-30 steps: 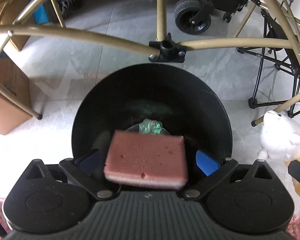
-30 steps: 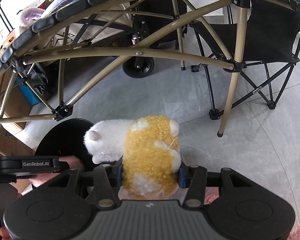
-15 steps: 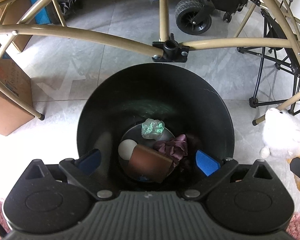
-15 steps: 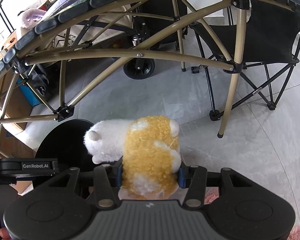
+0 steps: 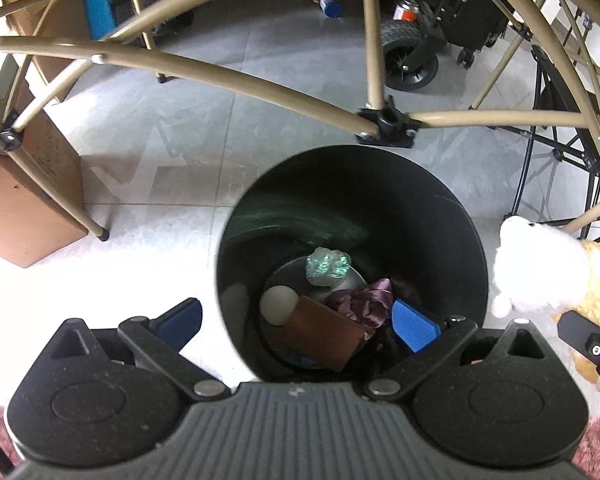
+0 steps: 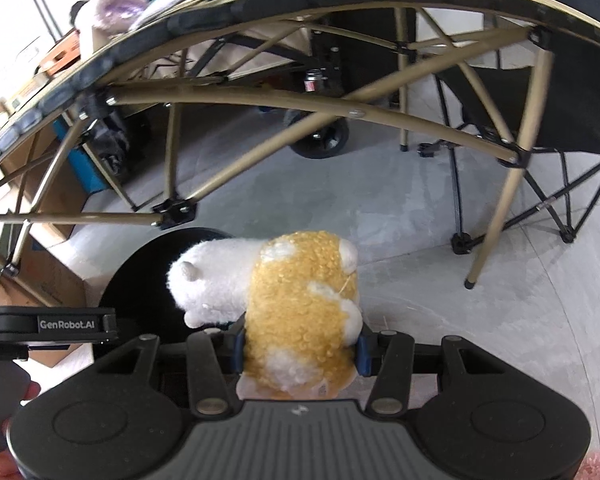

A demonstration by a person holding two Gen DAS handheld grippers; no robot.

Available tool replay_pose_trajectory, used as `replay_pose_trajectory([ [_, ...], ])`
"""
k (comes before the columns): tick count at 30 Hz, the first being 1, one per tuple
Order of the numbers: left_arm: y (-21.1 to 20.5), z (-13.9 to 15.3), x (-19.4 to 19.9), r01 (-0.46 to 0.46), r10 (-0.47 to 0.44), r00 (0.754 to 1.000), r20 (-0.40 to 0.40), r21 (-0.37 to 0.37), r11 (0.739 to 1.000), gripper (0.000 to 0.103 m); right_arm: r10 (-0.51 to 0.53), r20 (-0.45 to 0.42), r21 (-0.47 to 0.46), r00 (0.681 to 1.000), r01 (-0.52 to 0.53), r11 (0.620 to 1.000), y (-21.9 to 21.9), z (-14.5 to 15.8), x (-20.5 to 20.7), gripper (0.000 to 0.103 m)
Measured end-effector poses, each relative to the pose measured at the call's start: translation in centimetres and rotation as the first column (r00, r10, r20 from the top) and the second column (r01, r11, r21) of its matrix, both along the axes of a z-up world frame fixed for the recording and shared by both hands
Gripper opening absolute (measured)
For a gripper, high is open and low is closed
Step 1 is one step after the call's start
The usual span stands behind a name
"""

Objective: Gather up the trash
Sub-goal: 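Move the right tool over the bin and open it to drop the plush toy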

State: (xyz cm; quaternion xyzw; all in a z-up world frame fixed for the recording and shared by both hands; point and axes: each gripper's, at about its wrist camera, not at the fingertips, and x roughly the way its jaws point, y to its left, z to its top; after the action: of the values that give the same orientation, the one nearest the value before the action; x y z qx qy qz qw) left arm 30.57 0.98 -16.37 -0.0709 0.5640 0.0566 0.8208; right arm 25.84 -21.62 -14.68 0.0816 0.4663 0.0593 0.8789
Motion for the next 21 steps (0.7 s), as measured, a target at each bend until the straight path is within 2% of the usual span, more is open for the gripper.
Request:
replay_pose_trajectory([
  [11,4.6,1.2,-1.9,-0.060,0.060,0.998,0.036,-0.020,0.998,0.103,0.093,-0.016,-0.028,0.995,-0.094,0.995,5.2,0.1,0.5,0.048],
  [21,8.5,1.1,-3.4,-0.108,0.109,0.994,0.024,-0.031,0.994,0.103,0.158,-0.068,-0.053,0.985,-0.162,0.985,9.7,-1.0,1.7,0.048],
])
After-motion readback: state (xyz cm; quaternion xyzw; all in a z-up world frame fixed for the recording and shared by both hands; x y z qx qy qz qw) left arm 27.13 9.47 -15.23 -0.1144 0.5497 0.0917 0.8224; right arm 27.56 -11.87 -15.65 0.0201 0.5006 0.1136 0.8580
